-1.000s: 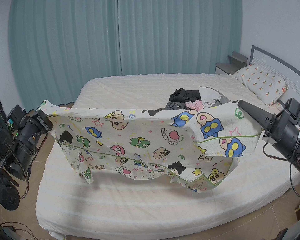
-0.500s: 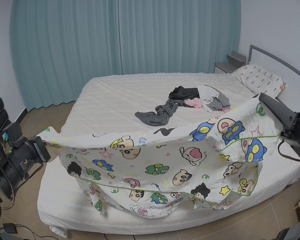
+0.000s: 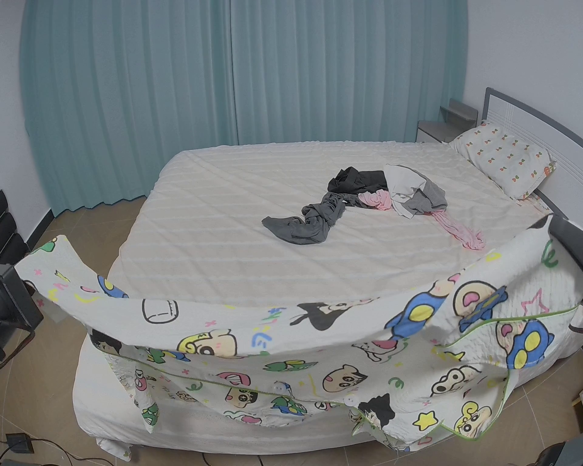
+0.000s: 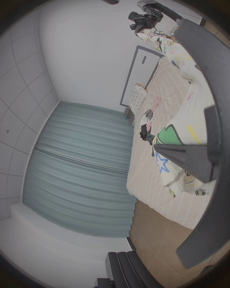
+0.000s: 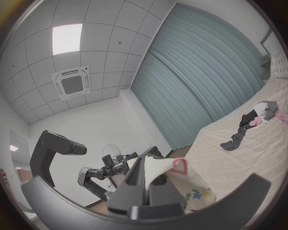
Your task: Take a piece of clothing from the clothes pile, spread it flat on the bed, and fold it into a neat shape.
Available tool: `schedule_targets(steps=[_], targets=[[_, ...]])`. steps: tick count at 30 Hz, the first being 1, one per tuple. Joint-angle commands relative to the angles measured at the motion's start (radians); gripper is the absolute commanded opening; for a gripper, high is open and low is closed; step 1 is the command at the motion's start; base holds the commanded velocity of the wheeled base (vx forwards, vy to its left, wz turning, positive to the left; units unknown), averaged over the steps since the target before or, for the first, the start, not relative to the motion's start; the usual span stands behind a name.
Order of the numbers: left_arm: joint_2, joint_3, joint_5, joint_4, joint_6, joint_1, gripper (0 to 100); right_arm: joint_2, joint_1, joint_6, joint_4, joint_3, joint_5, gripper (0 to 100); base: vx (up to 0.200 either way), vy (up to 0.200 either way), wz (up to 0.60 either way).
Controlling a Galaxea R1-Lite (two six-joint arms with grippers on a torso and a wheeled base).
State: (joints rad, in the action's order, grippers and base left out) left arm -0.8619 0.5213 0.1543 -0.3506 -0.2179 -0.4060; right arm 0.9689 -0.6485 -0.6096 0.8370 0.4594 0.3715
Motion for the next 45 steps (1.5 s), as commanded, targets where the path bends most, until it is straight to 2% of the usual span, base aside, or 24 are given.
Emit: schedule_targets(steps=[1, 6, 10, 14, 17, 21, 25, 27, 31, 40, 45], targets=[[0.05, 0.031, -0.025, 0.045, -0.031, -0.048, 0, -0.05, -0.006, -0.002, -0.016, 0.005, 0.032, 0, 0.0, 0.0, 0.0], [0.075, 0.034, -0.03, 0.094, -0.041, -0.143, 0, -0.065, -0.008, -0.004, -0.078, 0.002, 0.101, 0, 0.0, 0.0, 0.0], [0.092, 0.037, -0.03, 0.096, -0.046, -0.177, 0, -0.095, -0.048, -0.009, -0.115, 0.004, 0.126, 0, 0.0, 0.0, 0.0], [0.103, 0.056, -0.03, 0.119, -0.075, -0.206, 0, -0.108, -0.071, -0.01, -0.131, 0.012, 0.124, 0, 0.0, 0.0, 0.0], [0.116, 0.088, -0.03, 0.19, -0.101, -0.24, 0, -0.11, -0.068, -0.012, -0.134, 0.012, 0.121, 0, 0.0, 0.0, 0.0], [0.113, 0.103, -0.032, 0.233, -0.106, -0.241, 0, -0.099, -0.065, -0.013, -0.133, 0.012, 0.113, 0, 0.0, 0.0, 0.0], [0.098, 0.178, -0.032, 0.334, -0.202, -0.248, 0, -0.09, -0.056, -0.085, -0.134, 0.039, 0.098, 0, 0.0, 0.0, 0.0], [0.084, 0.189, -0.032, 0.351, -0.224, -0.248, 0, -0.081, -0.053, -0.088, -0.133, 0.036, 0.096, 0, 0.0, 0.0, 0.0], [0.03, 0.167, -0.032, 0.351, -0.23, -0.243, 0, -0.013, 0.038, -0.095, -0.131, 0.036, 0.103, 0, 0.0, 0.0, 0.0], [-0.089, 0.157, -0.024, 0.335, -0.241, -0.211, 0, 0.111, 0.161, -0.087, -0.121, 0.044, 0.101, 0, 0.0, 0.0, 0.0], [-0.213, 0.158, -0.025, 0.243, -0.339, -0.177, 0, 0.188, 0.227, -0.07, -0.11, 0.05, 0.103, 0, 0.0, 0.0, 0.0]])
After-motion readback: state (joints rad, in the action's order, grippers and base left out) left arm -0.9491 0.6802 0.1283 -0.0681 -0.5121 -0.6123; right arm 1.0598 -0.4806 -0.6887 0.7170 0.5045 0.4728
